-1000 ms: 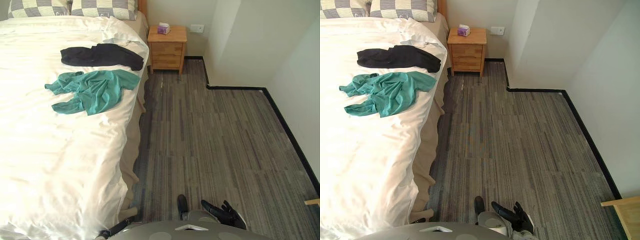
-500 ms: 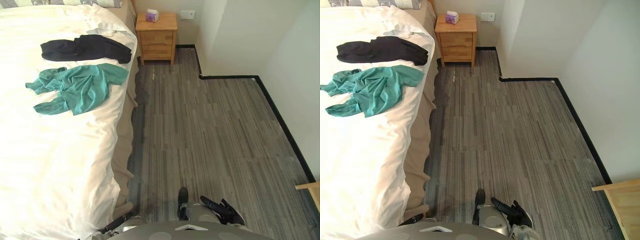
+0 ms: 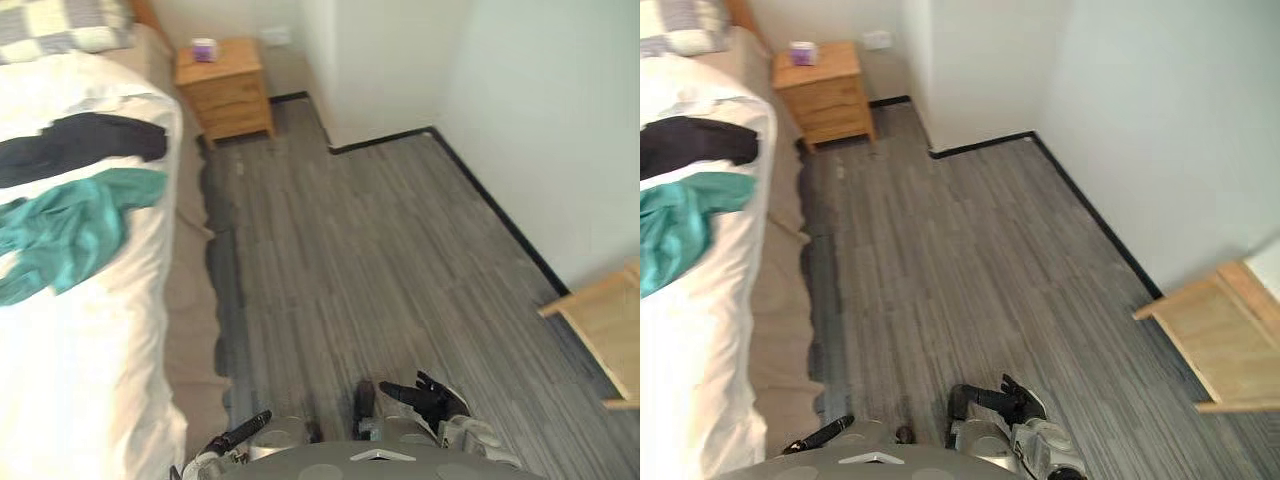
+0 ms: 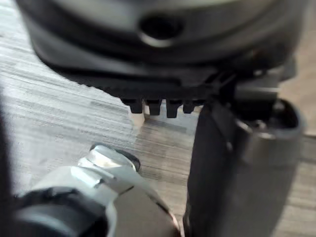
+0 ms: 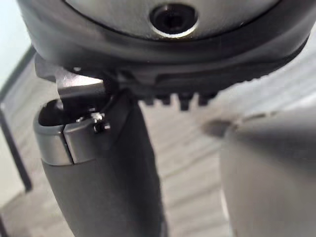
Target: Tidy up the quilt and then pick up the clothes from the bed and put them into the laundry hamper
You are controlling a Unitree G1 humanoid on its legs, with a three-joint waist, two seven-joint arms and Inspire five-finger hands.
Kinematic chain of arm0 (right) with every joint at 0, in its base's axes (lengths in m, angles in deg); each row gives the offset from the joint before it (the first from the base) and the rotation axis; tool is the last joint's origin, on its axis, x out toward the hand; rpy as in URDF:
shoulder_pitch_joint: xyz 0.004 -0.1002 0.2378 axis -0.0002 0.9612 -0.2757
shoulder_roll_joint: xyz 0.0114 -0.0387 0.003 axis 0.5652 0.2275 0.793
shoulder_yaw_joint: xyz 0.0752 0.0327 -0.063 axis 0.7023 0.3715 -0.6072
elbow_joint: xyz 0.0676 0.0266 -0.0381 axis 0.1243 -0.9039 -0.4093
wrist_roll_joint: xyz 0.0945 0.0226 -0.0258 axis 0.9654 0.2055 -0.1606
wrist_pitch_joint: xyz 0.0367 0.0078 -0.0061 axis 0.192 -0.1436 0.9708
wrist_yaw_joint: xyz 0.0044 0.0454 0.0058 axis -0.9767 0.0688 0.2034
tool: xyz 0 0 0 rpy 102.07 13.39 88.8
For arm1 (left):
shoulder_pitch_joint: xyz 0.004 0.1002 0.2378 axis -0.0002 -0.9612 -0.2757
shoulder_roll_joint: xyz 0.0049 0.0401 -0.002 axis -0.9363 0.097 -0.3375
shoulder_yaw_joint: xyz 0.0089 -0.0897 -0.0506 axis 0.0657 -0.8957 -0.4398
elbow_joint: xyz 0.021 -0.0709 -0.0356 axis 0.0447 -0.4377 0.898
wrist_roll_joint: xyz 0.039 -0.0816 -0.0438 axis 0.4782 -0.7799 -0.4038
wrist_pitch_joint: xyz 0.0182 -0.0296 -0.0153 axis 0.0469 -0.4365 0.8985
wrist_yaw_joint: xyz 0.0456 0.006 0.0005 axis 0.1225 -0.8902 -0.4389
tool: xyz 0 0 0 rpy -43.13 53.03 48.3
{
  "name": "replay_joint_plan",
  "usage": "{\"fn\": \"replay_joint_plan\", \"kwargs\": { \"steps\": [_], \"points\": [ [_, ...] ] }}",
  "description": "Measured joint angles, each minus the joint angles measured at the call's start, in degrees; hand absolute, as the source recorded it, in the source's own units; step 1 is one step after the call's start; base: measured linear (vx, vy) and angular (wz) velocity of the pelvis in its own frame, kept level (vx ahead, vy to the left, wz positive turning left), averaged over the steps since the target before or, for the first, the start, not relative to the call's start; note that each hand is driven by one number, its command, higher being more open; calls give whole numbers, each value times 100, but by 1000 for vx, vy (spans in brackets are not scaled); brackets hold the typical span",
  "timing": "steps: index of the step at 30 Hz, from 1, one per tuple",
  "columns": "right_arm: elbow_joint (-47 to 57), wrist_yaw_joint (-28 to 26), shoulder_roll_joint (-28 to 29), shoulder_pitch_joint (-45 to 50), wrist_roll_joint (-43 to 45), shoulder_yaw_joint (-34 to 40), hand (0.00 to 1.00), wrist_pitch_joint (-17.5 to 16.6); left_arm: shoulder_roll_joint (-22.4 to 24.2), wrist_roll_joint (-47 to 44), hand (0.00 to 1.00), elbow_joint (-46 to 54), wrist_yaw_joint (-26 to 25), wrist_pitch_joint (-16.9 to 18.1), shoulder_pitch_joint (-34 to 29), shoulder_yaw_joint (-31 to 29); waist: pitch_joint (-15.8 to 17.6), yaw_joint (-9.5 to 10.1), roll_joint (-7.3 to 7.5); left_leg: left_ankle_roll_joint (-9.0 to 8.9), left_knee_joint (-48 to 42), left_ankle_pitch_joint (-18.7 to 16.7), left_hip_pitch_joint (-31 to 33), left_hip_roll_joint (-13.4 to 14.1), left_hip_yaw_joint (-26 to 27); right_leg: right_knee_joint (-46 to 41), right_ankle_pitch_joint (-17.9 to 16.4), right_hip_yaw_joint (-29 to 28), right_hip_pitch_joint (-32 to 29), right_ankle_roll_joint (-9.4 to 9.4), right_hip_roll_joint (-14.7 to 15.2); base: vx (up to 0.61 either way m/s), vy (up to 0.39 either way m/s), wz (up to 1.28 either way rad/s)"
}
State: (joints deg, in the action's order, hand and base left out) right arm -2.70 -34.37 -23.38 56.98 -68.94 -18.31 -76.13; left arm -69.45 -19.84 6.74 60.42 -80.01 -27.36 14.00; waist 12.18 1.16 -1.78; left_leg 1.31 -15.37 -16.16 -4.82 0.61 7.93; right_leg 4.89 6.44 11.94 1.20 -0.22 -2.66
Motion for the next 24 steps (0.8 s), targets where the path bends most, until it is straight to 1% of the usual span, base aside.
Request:
{"fn": "replay_joint_plan", "kwargs": {
  "steps": [1,2,3,6,8,10,12,13,14,16,17,18,19,20,21,22,23,24],
  "points": [
    [88,21,30,85,2,40,100,-19,-62,138,100,-52,11,2,102,92,-3,-57,40,-32,68,-1,-5,-8,-16,0,4,33,-14,0,13,74,80,-1],
    [85,29,24,122,9,54,100,-19,-82,220,100,-70,18,2,203,140,-17,-69,86,-29,79,2,-5,-11,-22,0,24,33,-16,-15,15,97,100,12],
    [67,31,-2,201,20,56,100,-12,-106,260,100,-83,41,-2,309,274,-20,-61,82,-5,140,16,-39,-23,-28,1,51,34,-17,1,18,98,107,4],
    [55,24,-71,357,19,53,100,0,-143,259,100,-171,270,-49,496,600,-63,-64,-18,40,386,85,-170,-84,-68,4,75,40,-12,75,39,125,127,1],
    [56,17,-84,346,21,46,100,-1,-144,261,100,-182,335,-125,548,682,-86,-132,-56,38,452,86,-215,-106,-83,6,68,40,-7,95,51,126,151,1],
    [44,14,-80,345,25,38,100,-3,-21,247,100,-239,202,-112,733,936,-91,-150,-48,14,456,72,-285,-133,-85,9,64,8,57,101,70,97,164,-2],
    [20,5,-54,341,29,35,100,-3,75,215,100,-237,26,-68,801,1036,-93,-147,-11,-25,419,49,-322,-145,-56,8,51,-60,105,106,81,54,146,-8],
    [0,-2,-40,330,31,-7,100,1,50,210,100,-235,-29,-30,858,1119,-84,-134,46,-117,273,-4,-288,-146,-4,7,20,-112,127,139,95,43,164,-9],
    [0,-5,-38,324,70,-59,100,3,35,207,100,-233,-201,37,877,1120,-64,-149,95,-159,2,-28,-156,-150,31,5,-8,-102,138,145,129,30,145,-6],
    [-33,-6,-30,349,224,-64,100,9,25,210,100,-224,-469,52,894,1118,-39,-152,125,-161,-383,-28,-26,-151,148,1,-32,-58,223,140,195,15,83,14],
    [-104,-6,-32,359,351,-55,100,11,-21,212,100,-242,-565,41,897,1098,-19,-172,135,-262,-682,-16,35,-178,156,-27,-60,19,335,129,292,28,97,34],
    [-130,-4,-22,366,411,-54,100,13,-44,212,100,-258,-567,39,901,1071,32,-171,176,-460,-869,0,84,-202,150,-28,-82,55,425,123,392,5,115,51],
    [-141,-37,19,392,527,-20,100,20,-44,213,100,-266,-576,94,868,970,88,-137,221,-201,-890,-277,122,-104,229,-27,-111,117,529,120,514,-48,86,49],
    [-110,-112,-15,448,527,58,100,3,-15,216,100,-286,-579,130,813,847,112,-151,112,-342,-519,-189,144,181,266,-27,-127,219,605,48,529,-68,62,47],
    [-86,-149,-61,458,529,73,100,-16,13,215,100,-287,-579,126,782,799,129,-178,45,-375,-257,64,170,346,299,-27,-154,291,624,-36,500,-50,78,35],
    [-82,-146,-83,450,526,101,100,-29,42,181,100,-271,-570,115,729,637,158,-142,32,-242,-19,209,60,209,310,-25,-134,311,658,-139,631,-19,137,34],
    [-54,-175,-67,455,526,95,100,-32,51,190,100,-272,-568,129,709,563,157,-145,35,-184,196,328,11,97,259,-25,-133,340,648,-160,716,-33,174,31],
    [-45,-237,-63,450,523,93,100,-43,9,208,100,-247,-562,146,695,542,172,-132,82,-183,415,418,20,-10,234,-26,-112,366,558,-193,796,-43,144,25]
  ]
}}
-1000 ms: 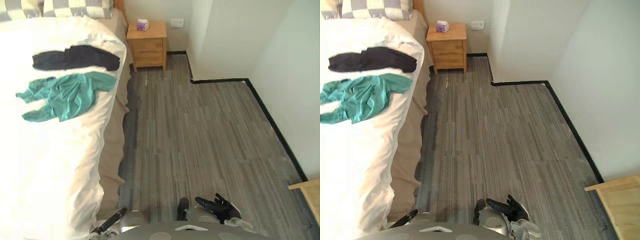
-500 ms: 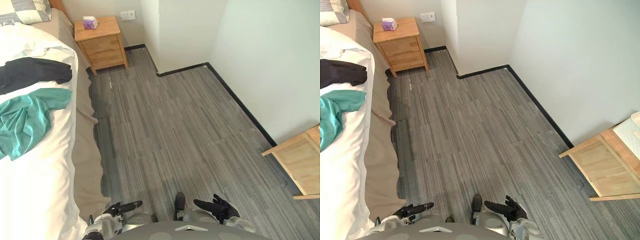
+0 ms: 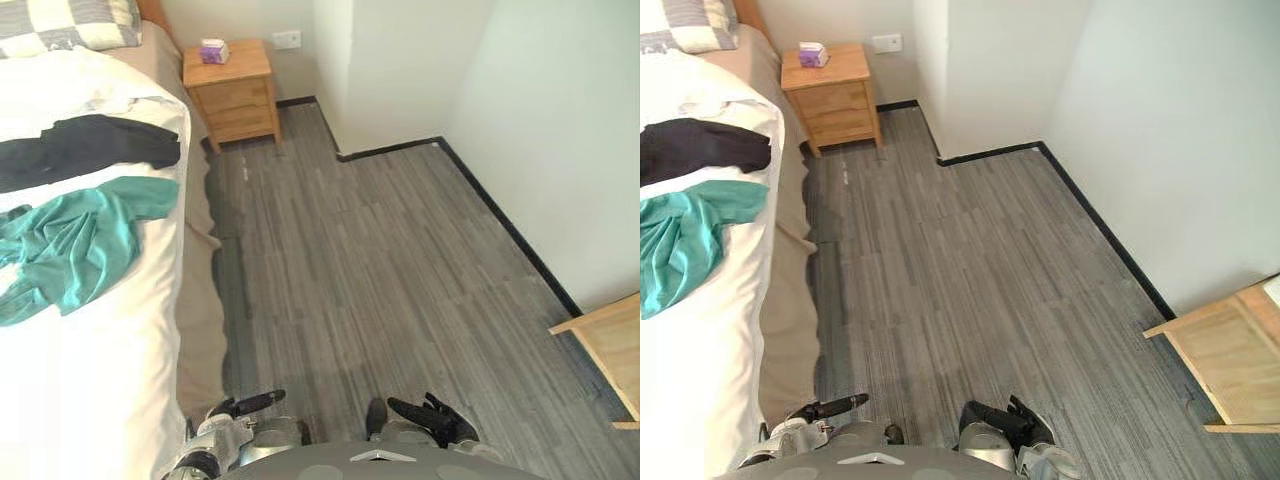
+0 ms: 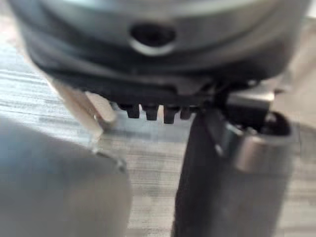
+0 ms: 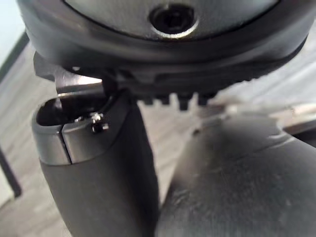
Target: Tidy up the quilt and then pick up the clothes from the bed and put them into the laundry hamper
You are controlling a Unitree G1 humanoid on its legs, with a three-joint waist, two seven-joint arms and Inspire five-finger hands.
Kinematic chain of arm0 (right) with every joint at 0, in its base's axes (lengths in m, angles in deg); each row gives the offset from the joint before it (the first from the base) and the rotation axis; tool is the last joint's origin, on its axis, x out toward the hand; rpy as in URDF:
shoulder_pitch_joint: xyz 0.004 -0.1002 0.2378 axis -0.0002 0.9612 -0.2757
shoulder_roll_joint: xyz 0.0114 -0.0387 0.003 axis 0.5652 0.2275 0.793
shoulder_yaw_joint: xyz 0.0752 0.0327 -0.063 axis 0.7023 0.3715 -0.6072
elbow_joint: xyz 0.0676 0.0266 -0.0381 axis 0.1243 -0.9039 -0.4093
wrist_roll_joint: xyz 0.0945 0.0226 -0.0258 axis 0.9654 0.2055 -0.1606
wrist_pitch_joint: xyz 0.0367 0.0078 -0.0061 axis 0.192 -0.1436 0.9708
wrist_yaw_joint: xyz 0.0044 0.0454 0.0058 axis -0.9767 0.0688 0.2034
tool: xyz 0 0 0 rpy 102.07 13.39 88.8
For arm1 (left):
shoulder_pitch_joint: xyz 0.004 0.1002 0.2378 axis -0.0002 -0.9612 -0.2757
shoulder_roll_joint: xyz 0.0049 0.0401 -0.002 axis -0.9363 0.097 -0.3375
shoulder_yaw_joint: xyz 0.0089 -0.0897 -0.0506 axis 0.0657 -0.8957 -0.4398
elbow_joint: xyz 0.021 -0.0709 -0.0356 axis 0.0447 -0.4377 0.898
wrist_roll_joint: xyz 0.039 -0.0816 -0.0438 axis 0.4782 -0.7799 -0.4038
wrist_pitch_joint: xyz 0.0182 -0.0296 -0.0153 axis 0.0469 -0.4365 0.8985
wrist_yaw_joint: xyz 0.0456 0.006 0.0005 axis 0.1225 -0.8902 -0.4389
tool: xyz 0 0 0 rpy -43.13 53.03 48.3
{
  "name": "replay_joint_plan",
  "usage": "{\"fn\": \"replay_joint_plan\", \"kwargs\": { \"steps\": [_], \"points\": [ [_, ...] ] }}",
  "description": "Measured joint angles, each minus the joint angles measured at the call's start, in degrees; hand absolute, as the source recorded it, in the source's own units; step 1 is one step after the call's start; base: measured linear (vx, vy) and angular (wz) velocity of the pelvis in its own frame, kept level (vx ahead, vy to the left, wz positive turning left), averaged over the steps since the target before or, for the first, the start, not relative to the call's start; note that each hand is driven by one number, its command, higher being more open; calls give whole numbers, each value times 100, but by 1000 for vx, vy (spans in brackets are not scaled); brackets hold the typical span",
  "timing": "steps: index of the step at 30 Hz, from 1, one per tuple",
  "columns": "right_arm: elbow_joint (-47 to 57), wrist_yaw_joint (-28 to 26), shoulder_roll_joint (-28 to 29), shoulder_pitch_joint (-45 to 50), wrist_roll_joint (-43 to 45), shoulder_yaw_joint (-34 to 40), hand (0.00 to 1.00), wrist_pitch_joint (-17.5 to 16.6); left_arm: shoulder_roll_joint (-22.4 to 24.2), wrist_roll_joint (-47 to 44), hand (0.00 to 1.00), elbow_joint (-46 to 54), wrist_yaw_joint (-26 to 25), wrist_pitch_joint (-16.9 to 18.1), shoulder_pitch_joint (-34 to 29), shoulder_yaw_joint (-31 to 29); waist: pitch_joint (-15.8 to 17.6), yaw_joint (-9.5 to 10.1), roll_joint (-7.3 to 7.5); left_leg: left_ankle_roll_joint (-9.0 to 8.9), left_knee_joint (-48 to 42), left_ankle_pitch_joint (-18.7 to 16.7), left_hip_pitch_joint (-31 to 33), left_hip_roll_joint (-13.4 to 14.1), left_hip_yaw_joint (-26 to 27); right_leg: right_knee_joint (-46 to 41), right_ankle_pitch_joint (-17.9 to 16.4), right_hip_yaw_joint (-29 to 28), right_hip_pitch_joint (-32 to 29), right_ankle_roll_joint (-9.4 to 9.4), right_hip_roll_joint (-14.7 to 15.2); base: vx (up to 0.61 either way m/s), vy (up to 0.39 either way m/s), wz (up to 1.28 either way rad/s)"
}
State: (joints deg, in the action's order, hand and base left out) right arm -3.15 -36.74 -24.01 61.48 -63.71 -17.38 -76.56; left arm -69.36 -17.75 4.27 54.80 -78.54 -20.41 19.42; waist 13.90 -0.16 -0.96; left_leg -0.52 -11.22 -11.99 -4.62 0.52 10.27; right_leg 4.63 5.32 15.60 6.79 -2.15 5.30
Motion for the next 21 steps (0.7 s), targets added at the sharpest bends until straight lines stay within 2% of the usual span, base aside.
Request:
{"fn": "replay_joint_plan", "kwargs": {
  "steps": [3,5,6,7,8,9,10,11,12,13,14,15,16,17,19,20,21],
  "points": [
    [4,-25,-10,-25,2,-31,100,-33,-54,32,100,72,62,-23,-38,-279,166,110,-5,32,26,57,89,-79,15,-1,-47,30,-74,-63,77,-30,74,9],
    [4,-23,-43,-64,3,-49,100,-52,-78,54,100,68,84,-48,-79,-474,241,151,-42,-46,-92,-73,163,-51,57,-1,-80,28,-91,-72,79,11,44,-2],
    [4,-18,-62,-102,1,-50,100,-62,-53,58,100,67,118,-107,-159,-619,258,172,-78,-53,-218,-203,229,4,136,0,-130,3,-125,-140,61,34,24,-22],
    [4,-10,-78,-164,-5,-52,100,-62,23,55,100,67,177,-135,-245,-788,235,192,-128,9,-274,-284,312,54,215,-25,-173,-8,-214,-200,32,54,16,-27],
    [5,-7,-95,-220,-6,-38,100,-61,67,55,100,57,199,-139,-314,-888,216,206,-173,85,-302,-332,373,98,239,-276,-232,-9,-377,-144,39,75,33,-34],
    [49,28,-141,-310,3,34,100,-52,92,56,100,57,274,-151,-301,-1043,243,236,-191,153,-531,-471,553,137,336,-1627,-877,-10,-1082,-89,243,127,44,5],
    [94,140,-49,-288,37,116,100,-48,28,80,100,61,326,-176,-244,-1126,282,194,-63,282,-785,-633,616,22,312,-2331,-1461,9,-1313,-351,482,143,35,20],
    [101,183,-30,-274,76,131,100,-23,24,166,100,62,348,-198,-262,-1111,243,184,-55,276,-805,-691,609,34,268,-2509,-1580,67,-1313,-381,551,228,-12,50],
    [177,206,-16,-227,222,135,100,-5,-15,424,100,47,438,-218,-284,-1091,177,178,54,265,-752,-736,534,-109,186,-3353,-1791,135,-1566,-360,876,274,-14,56],
    [235,243,66,-231,329,212,100,-44,-107,579,100,48,525,-217,-266,-1054,254,96,183,277,-730,-714,347,-274,44,-4456,-1829,97,-1875,-349,1238,285,-10,69],
    [298,265,104,-223,417,265,100,-67,-162,682,100,69,549,-217,-266,-1003,279,53,250,292,-694,-720,191,-347,-42,-4926,-1777,36,-1956,-339,1388,308,-25,77],
    [316,276,114,-228,473,303,100,-74,-225,752,100,81,569,-213,-278,-902,326,17,322,320,-569,-722,-94,-413,-202,-5615,-1532,-104,-2095,-213,1497,346,-67,70],
    [355,270,98,-232,520,307,100,-94,-275,754,100,75,568,-226,-242,-744,373,-4,252,342,-440,-739,-446,-369,-373,-6347,-1388,-261,-2414,-119,1472,436,-122,68],
    [390,231,99,-291,597,280,100,-93,-286,744,100,70,556,-231,-236,-570,396,-25,195,341,-303,-739,-702,-180,-473,-6206,-1760,-162,-2478,-59,1153,357,-126,64],
    [393,143,164,-288,747,295,100,-135,-289,740,100,72,548,-209,-151,-468,441,-63,116,327,-242,-744,-877,58,-632,-5404,-1901,20,-2514,131,720,324,-176,66],
    [408,80,177,-283,887,290,100,-144,-236,733,100,71,562,-141,-64,-418,466,-185,68,285,-240,-752,-927,245,-756,-4276,-1843,-2,-2626,108,305,370,-229,75],
    [423,67,189,-271,906,291,100,-152,-193,734,100,72,560,-115,-63,-418,474,-228,63,238,-236,-770,-958,295,-763,-3715,-1717,-54,-2651,64,199,459,-291,91]
  ]
}}
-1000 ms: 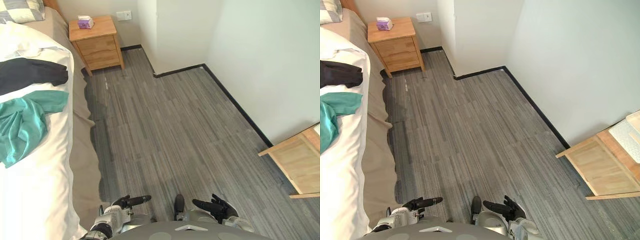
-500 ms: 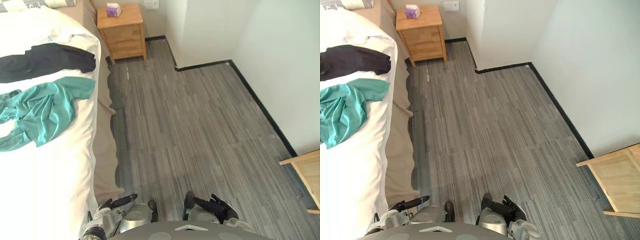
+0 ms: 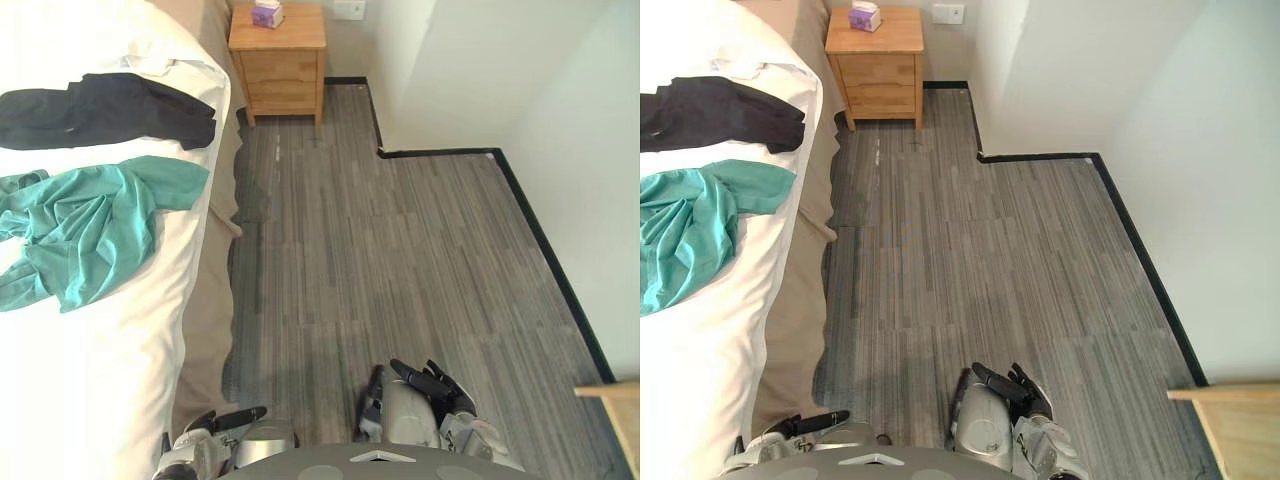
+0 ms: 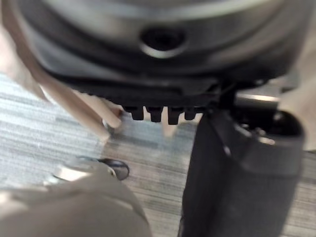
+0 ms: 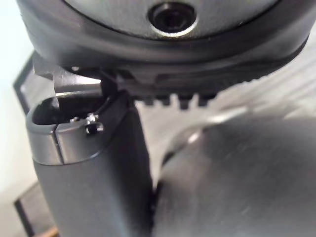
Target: Tidy up the quilt and then pick up the clothes from the bed and put them into the laundry hamper
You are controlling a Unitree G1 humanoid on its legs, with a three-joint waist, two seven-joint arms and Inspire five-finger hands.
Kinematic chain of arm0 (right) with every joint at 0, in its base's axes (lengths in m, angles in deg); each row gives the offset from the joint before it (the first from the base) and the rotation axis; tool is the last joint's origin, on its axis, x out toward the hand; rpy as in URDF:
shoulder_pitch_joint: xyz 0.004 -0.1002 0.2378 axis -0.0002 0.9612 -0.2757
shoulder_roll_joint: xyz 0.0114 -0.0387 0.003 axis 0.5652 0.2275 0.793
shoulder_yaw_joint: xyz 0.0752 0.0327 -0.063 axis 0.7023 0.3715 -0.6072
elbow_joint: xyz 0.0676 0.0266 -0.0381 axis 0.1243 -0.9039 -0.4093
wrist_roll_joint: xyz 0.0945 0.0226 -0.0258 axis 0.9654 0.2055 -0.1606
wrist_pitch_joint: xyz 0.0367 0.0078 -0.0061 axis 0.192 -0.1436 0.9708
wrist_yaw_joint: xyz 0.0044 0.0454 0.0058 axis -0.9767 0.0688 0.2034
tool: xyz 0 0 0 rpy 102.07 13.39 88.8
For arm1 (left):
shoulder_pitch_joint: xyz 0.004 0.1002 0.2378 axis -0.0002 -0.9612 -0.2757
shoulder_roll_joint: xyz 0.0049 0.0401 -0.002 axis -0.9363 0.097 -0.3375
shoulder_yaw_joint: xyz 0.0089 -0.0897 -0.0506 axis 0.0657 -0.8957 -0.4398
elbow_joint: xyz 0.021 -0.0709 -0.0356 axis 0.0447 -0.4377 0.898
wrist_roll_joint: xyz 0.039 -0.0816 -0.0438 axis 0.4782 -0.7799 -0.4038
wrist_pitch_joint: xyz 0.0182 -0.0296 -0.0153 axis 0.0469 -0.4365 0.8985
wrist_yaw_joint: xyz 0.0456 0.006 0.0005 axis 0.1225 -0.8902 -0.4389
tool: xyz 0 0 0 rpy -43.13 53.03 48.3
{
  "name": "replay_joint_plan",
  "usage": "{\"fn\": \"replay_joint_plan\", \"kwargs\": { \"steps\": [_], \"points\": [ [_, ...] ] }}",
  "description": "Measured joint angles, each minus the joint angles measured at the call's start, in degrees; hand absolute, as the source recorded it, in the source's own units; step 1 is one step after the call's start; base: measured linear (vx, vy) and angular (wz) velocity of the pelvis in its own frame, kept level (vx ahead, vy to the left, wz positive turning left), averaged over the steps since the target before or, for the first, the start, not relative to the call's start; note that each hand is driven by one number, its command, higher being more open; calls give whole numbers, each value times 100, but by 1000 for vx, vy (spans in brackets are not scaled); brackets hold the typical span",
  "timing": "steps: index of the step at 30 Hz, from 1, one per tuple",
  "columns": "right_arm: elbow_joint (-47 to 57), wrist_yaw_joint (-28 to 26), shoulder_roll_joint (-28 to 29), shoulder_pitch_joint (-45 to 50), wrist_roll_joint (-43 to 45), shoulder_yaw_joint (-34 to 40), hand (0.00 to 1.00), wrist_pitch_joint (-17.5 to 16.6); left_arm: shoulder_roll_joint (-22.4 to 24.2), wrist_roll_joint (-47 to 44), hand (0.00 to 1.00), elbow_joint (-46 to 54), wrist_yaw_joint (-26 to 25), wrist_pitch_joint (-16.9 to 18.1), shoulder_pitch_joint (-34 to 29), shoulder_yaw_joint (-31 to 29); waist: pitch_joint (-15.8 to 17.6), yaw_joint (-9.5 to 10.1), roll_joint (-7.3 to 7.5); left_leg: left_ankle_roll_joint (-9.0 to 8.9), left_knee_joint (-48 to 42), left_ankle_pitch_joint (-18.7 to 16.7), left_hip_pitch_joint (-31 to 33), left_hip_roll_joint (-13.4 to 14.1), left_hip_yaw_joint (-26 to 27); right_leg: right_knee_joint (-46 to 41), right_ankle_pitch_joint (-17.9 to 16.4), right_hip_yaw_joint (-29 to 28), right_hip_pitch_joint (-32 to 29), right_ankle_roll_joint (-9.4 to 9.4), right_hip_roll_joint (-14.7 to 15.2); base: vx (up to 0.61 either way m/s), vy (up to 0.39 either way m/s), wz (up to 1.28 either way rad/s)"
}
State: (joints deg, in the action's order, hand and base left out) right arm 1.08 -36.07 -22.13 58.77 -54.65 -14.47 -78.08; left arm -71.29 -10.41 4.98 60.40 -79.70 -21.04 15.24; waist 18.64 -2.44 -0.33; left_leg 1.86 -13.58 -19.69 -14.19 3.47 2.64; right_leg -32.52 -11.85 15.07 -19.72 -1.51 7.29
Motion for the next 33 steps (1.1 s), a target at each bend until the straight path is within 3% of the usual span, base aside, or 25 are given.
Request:
{"fn": "replay_joint_plan", "kwargs": {
  "steps": [1,2,3,5,6,9,11,12,13,14,15,17,19,21,22,23,24,25,26,28,29,30,32,33],
  "points": [
    [42,-14,28,79,52,1,100,-13,28,-2,100,22,16,29,30,-11,-34,-66,101,-204,4,-73,-86,24,18,1209,796,-163,33,-18,-75,418,-276,71],
    [10,-28,45,60,46,45,100,-22,119,-13,100,14,61,118,66,-22,42,-90,-56,-453,-1,-203,-228,157,78,1603,1665,-53,393,430,-244,482,-307,46],
    [-32,-38,36,12,41,138,100,-21,209,-11,100,39,78,152,68,-15,53,-51,-149,-505,10,-203,-227,225,172,1623,1664,-23,430,430,-308,421,-286,16],
    [-28,-75,135,-7,42,349,100,-58,400,-8,100,134,126,326,92,-11,108,-56,-131,-502,398,-1,-294,219,334,1077,1297,-97,438,620,-242,227,-176,16],
    [-10,-75,156,21,43,357,100,-68,424,-3,100,144,148,353,99,-21,116,-71,-109,-515,396,67,-312,239,384,893,1150,-118,468,588,-230,136,-117,33],
    [97,-80,245,197,53,184,100,-102,395,2,100,168,123,344,70,-99,-55,-68,111,-553,23,82,-389,250,396,460,429,-140,531,456,-127,147,-153,21],
    [100,-68,275,254,180,190,100,-24,394,-2,100,187,111,339,16,-254,-110,-67,128,-550,-867,84,-4,344,387,495,293,-90,638,478,-148,75,-138,12],
    [112,-66,234,313,174,233,100,26,429,-24,100,210,117,340,-29,-374,-169,-86,11,-587,-1793,149,445,525,334,630,281,-19,751,486,-252,105,-154,10],
    [112,-56,154,395,166,234,100,32,490,-41,100,215,130,353,-52,-436,-224,-93,-163,-787,-2785,451,944,760,218,875,279,45,955,489,-437,145,-152,6],
    [108,-45,118,432,167,234,100,31,501,-55,100,220,155,361,-58,-439,-215,-85,-234,-792,-3215,716,1125,867,189,1013,279,48,1118,489,-534,227,-131,-1],
    [64,-17,67,495,154,212,100,29,482,-69,100,220,185,358,-66,-464,-187,-74,-300,-769,-3967,1326,1397,1049,190,1324,276,33,1513,496,-702,264,-100,0],
    [-28,24,38,506,66,226,100,-23,486,-64,100,236,210,359,-86,-464,-168,-91,-328,-667,-4573,956,1769,1102,212,1675,260,-32,2014,533,-839,321,-96,-5],
    [-132,14,-12,477,-134,224,100,-41,526,-57,100,375,291,409,-98,-453,-159,-61,-340,-509,-3895,510,2200,879,549,2024,257,-206,2431,533,-820,258,-45,-35],
    [-20,1,4,481,-256,216,100,-60,600,-57,100,480,336,468,-121,-466,-157,-4,-337,-451,-2910,471,2410,687,867,2175,254,-302,2582,527,-744,223,36,-42],
    [4,-47,-2,529,-288,212,100,-60,604,-52,100,576,333,483,-126,-469,-158,66,-336,-490,-1640,667,2489,473,1053,2269,194,-425,2708,470,-685,282,84,-37],
    [4,-51,-4,542,-286,209,100,-59,605,-53,100,592,332,481,-127,-471,-158,86,-335,-497,-1398,738,2495,437,1080,2268,170,-445,2726,448,-670,314,98,-47],
    [6,-52,-3,561,-278,207,100,-49,620,-50,100,620,330,471,-130,-477,-157,114,-331,-502,-615,1093,2496,353,1136,2255,52,-552,2816,367,-647,413,155,-53],
    [7,-47,-11,579,-282,141,100,-47,650,-31,100,625,331,448,-127,-511,-186,165,-302,-411,-410,1585,2399,325,1192,2195,-91,-728,2894,267,-619,545,207,-74],
    [5,-45,-3,593,-283,12,100,-41,598,-6,100,623,332,375,-117,-536,-303,210,-222,-137,-336,1751,2300,233,1370,2124,-229,-919,2903,154,-509,570,202,-64],
    [-11,-73,130,597,-281,-42,100,-31,500,38,100,609,321,326,-97,-514,-465,206,79,-10,-440,1490,2330,61,1546,2097,-266,-1048,2867,40,-278,509,112,-42],
    [-16,-90,161,560,-275,-51,100,-31,450,211,100,503,328,281,7,-450,-474,194,126,73,-540,1325,2286,9,1581,1824,-266,-1053,2795,-4,-210,484,89,-22],
    [-30,-89,157,533,-274,-54,100,-27,398,259,100,418,329,261,58,-373,-473,191,125,101,-521,1268,2204,-14,1614,1528,-274,-1050,2698,-18,-172,427,102,-9],
    [-30,-94,152,452,-223,-44,100,-29,342,294,100,326,329,254,79,-102,-459,139,117,156,-205,1227,1765,-103,1665,374,-235,-992,2347,-285,4,350,85,-1],
    [-32,-102,137,420,-170,-38,100,-30,265,293,100,223,323,263,70,91,-446,81,101,160,7,1224,1414,-120,1660,-73,-292,-763,2256,-194,97,339,45,5]
  ]
}}
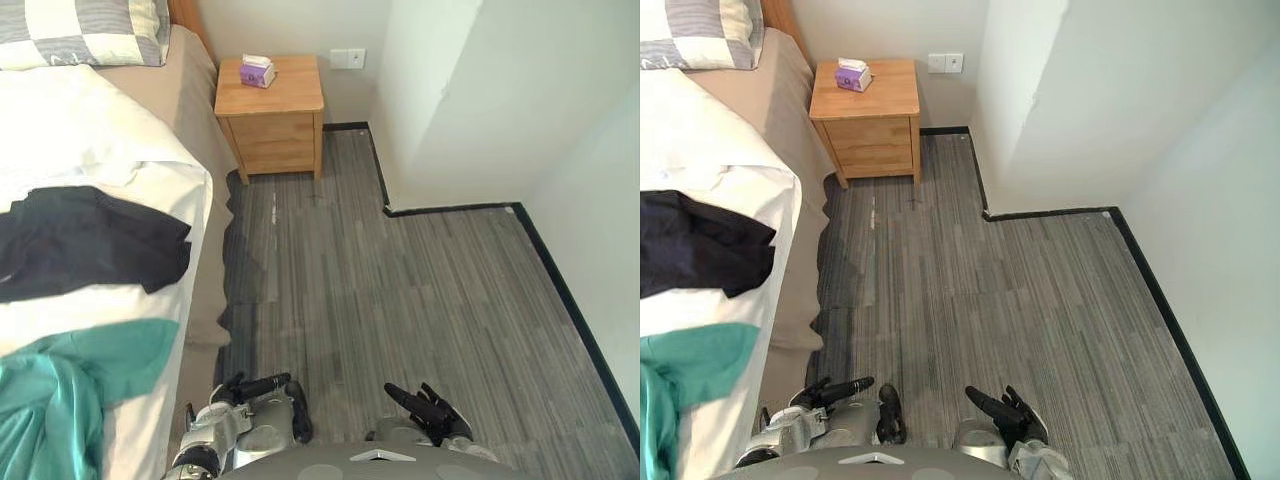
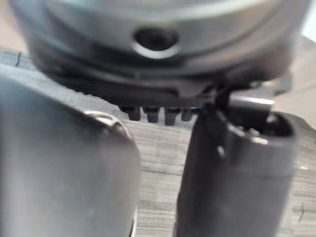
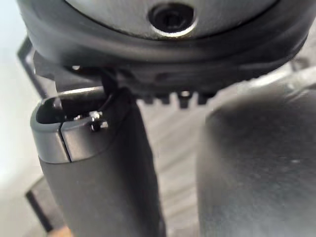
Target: Tidy up the quilt and then pick up the clothes from the bed and put them into the laundry hamper
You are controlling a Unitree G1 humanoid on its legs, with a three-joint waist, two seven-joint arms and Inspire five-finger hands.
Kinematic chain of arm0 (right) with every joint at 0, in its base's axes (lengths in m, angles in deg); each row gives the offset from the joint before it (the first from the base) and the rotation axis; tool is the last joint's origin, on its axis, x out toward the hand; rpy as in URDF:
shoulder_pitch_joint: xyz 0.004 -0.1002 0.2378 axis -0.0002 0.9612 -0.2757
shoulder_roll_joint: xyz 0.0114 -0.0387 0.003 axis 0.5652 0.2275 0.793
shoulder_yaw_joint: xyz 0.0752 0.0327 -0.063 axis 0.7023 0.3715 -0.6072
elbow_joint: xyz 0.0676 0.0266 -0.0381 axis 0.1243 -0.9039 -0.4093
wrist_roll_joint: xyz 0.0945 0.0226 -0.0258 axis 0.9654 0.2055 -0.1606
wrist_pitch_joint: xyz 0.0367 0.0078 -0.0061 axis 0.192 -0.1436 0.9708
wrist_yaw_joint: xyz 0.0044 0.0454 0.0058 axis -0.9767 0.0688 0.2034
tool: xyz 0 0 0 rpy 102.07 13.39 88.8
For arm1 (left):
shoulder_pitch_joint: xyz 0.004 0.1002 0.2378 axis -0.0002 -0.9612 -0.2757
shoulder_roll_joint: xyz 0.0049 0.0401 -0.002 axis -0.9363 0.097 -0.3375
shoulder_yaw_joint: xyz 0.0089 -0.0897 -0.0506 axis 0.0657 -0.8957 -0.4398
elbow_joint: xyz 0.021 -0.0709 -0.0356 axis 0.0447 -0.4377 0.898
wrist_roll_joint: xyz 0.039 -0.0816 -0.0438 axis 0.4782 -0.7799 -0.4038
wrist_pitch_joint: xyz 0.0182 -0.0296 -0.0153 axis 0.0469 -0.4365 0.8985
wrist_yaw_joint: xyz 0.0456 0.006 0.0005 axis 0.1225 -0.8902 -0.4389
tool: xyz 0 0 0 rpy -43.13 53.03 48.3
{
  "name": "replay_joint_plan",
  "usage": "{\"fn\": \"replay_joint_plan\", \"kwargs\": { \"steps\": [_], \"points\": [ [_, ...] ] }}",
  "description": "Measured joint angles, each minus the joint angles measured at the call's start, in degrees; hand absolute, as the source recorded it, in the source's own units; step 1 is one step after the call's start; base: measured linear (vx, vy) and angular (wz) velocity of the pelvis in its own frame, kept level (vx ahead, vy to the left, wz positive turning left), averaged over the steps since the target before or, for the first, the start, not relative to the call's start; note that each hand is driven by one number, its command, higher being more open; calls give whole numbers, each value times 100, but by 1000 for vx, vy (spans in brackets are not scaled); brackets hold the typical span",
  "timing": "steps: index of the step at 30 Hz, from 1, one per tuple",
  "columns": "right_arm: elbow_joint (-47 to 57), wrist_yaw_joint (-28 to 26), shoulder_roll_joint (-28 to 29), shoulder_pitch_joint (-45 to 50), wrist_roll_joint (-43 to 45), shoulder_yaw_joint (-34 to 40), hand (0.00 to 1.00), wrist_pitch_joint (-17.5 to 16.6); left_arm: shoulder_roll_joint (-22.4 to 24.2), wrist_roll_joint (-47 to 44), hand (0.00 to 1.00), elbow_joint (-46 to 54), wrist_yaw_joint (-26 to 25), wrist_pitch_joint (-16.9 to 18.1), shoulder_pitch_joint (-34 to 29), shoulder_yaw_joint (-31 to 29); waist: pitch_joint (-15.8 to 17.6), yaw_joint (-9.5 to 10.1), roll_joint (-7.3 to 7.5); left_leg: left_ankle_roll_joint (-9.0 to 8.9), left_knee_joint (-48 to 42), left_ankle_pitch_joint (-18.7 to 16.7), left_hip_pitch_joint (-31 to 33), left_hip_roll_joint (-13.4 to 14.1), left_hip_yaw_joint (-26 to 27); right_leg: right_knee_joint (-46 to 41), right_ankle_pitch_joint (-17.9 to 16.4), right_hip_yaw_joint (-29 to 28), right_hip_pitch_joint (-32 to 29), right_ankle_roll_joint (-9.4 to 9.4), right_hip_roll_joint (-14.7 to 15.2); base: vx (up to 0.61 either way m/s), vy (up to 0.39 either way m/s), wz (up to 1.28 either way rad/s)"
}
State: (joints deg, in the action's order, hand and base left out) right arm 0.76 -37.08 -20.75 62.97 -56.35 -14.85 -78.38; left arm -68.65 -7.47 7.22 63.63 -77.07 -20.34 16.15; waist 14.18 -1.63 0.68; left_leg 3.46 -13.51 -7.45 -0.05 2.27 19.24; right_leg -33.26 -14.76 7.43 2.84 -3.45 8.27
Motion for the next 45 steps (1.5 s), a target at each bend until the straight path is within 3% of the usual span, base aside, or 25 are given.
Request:
{"fn": "replay_joint_plan", "kwargs": {
  "steps": [2,5,7,10,11,18,24,25,27,28,30,31,32,33,34,35,37,39,40,41,42,44,45],
  "points": [
    [4,-10,-10,-32,0,-21,100,-25,-117,-8,100,-70,-61,24,-45,193,0,-25,-72,-1,271,1,-402,43,2,-66,-63,265,-82,94,60,286,0,3],
    [0,-39,18,-45,3,-16,100,-167,-200,-97,100,-77,-113,153,-31,425,-18,-47,-54,-63,373,17,-525,113,-140,931,19,329,-309,19,64,187,-130,22],
    [-70,-56,83,-61,1,-13,100,-238,-233,-115,100,-137,-124,204,-43,495,-82,-44,149,-335,486,-58,-565,-75,-332,1803,738,276,-443,-166,182,136,-202,27],
    [-247,-89,-59,-121,-9,42,100,-261,-64,-129,100,-227,-135,195,-74,509,-170,-103,-130,-510,742,48,-630,95,-476,2123,813,362,-264,-57,-51,121,-158,7],
    [-333,9,-129,-110,-134,-251,100,-248,-66,-339,100,-272,-148,191,-92,581,-268,-145,-115,-568,1084,233,-756,33,-605,3629,1633,480,425,-97,-241,46,-33,-6],
    [-332,51,-129,-106,-131,-240,100,-207,-66,-351,100,-272,-150,184,-91,580,-269,-150,-114,-567,1094,231,-755,37,-577,3616,1630,464,399,-97,-242,0,0,-1],
    [-315,569,-96,-48,-125,-68,100,62,-64,-555,100,-284,-256,119,-93,560,-284,-159,-122,-569,1184,223,-739,44,-505,3408,1511,393,205,-58,-241,18,3,-8],
    [-313,749,-71,27,-118,22,100,90,-56,-602,100,-284,-293,118,-100,534,-285,-161,-123,-634,1148,98,-727,94,-513,3321,1362,403,174,-36,-244,54,-21,3],
    [-311,964,-58,82,-117,44,100,118,-9,-614,100,-277,-330,131,-120,408,-294,-163,-136,-663,816,-124,-564,187,-514,3041,1165,398,52,9,-254,34,-33,-4],
    [-306,1071,-68,92,-120,36,100,142,7,-684,100,-243,-361,160,-122,335,-310,-166,-169,-767,363,-396,-381,329,-469,2751,967,349,-74,54,-293,90,-43,-10],
    [-309,1141,-64,91,-129,-2,100,135,-30,-752,100,-223,-358,240,-192,312,-290,-182,-142,-945,-684,-543,-22,556,-380,2532,770,323,-79,76,-304,136,-56,-3],
    [-305,1130,-71,100,-129,-21,100,116,-33,-752,100,-196,-363,256,-147,181,-282,-176,-123,-998,-1736,-508,406,760,-352,2383,733,349,-56,72,-338,170,-122,0],
    [-279,1126,-104,106,-127,-25,100,107,6,-751,100,-159,-374,263,-120,89,-233,-164,-196,-1025,-2622,-347,699,1004,-401,2328,634,350,116,92,-413,158,-130,-2],
    [-263,1126,-114,109,-124,-37,100,95,39,-751,100,-135,-376,264,-120,23,-202,-165,-244,-1004,-3021,-208,811,1085,-475,2330,590,352,240,133,-457,212,-93,-1],
    [-227,1131,-126,131,-124,-77,100,38,92,-764,100,-103,-377,260,-127,-201,-109,-162,-245,-986,-3829,323,1098,1173,-669,2311,462,328,487,217,-455,176,-41,-1],
    [-221,1134,-108,99,-133,-99,100,1,60,-773,100,-95,-359,291,-123,-245,-71,-143,-212,-1095,-4137,-49,1251,1071,-804,2235,306,254,654,308,-421,140,-22,-3],
    [-233,1144,-133,70,-363,-76,100,2,115,-776,100,-39,-323,350,-134,-206,-39,-142,-254,-999,-3572,-534,1359,804,-680,2156,186,240,785,285,-337,146,1,-15],
    [-223,1133,-127,68,-448,-57,100,-4,103,-769,100,-37,-262,347,-133,-96,-35,-129,-265,-857,-2143,-417,1302,583,-291,2141,30,212,845,258,-310,159,54,-19],
    [-224,1140,-128,76,-523,-32,100,-3,106,-769,100,-46,-227,336,-143,-97,-29,-120,-277,-819,-1149,-135,1204,477,-152,2147,-53,176,922,210,-333,153,84,-15],
    [-231,1148,-115,83,-539,11,100,-3,102,-782,100,-47,-205,334,-144,-116,-12,-98,-265,-634,-884,180,1149,438,-150,2145,-112,134,977,172,-335,245,129,-29],
    [-238,1156,-78,90,-563,49,100,-2,47,-774,100,-46,-183,337,-136,-112,-25,-21,-122,-349,-717,284,1003,303,-27,2184,-190,29,1044,130,-224,289,129,-29],
    [-237,1131,-15,76,-574,53,100,-10,3,-769,100,-45,-158,346,-104,-119,-51,-17,-60,-255,-980,-20,1141,243,30,2389,-211,-6,1106,137,-126,315,129,-18],
    [-264,1132,1,75,-587,105,100,2,-13,-775,100,-50,-137,341,-79,-142,-46,-1,-47,-123,-1220,-239,1236,227,72,2509,-208,-23,1170,133,-84,424,176,-17]
  ]
}}
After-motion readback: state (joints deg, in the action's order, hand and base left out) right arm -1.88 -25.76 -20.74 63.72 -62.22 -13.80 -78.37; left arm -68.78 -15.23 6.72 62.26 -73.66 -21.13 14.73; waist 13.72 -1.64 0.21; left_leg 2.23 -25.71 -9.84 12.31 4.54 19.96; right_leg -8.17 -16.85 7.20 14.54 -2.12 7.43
